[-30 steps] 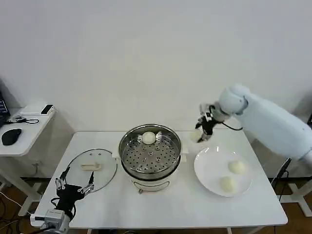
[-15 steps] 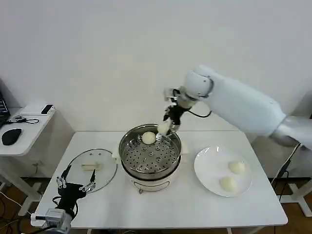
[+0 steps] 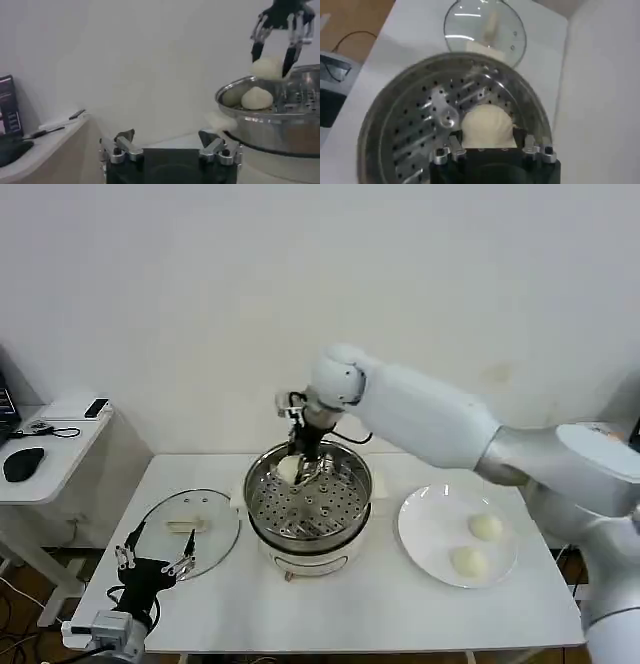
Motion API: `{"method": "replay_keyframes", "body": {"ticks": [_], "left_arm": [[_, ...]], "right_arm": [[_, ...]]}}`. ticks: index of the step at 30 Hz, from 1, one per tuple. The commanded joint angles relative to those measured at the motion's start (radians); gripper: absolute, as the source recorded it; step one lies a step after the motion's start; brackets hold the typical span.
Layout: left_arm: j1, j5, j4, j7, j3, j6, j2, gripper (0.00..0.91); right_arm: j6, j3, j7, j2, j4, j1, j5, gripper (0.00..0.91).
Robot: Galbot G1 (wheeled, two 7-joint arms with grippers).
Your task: Take steamed baozi put them in steamer then cover it.
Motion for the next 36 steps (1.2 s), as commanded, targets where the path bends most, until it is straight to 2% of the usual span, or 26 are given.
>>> {"method": "replay_keyframes", "body": {"ticks": [1, 14, 24, 25, 32, 36], "left_arm": [[0.001, -0.001, 0.0, 0.0, -0.002, 0.0, 0.0, 0.907], [0.007, -0.007, -0.004, -0.002, -0.012, -0.001, -0.001, 0.907], [0.009, -0.008, -0.006, -0.002, -0.011, -0.001, -0.004, 0.907], [0.01, -0.008, -0.005, -0.003, -0.011, -0.001, -0.003, 0.907], [0.01, -0.008, -0.004, -0.003, -0.012, -0.002, 0.001, 0.907], [0.006, -0.009, -0.002, -0.001, -0.013, -0.002, 0.0, 0.907]], "right_arm": [[0.006, -0.005, 0.008, 0.092, -0.083, -0.053, -0.024, 0.685], [0.015, -0.003, 0.024, 0.111, -0.117, -0.071, -0.055, 0.685], [0.023, 0.0, 0.032, 0.092, -0.112, -0.075, -0.063, 0.685], [0.022, 0.004, 0.038, 0.093, -0.113, -0.076, -0.062, 0.907], [0.018, 0.02, 0.049, 0.075, -0.093, -0.075, -0.059, 0.907], [0.014, 0.056, 0.046, 0.019, -0.043, -0.067, -0.039, 0.907]]}}
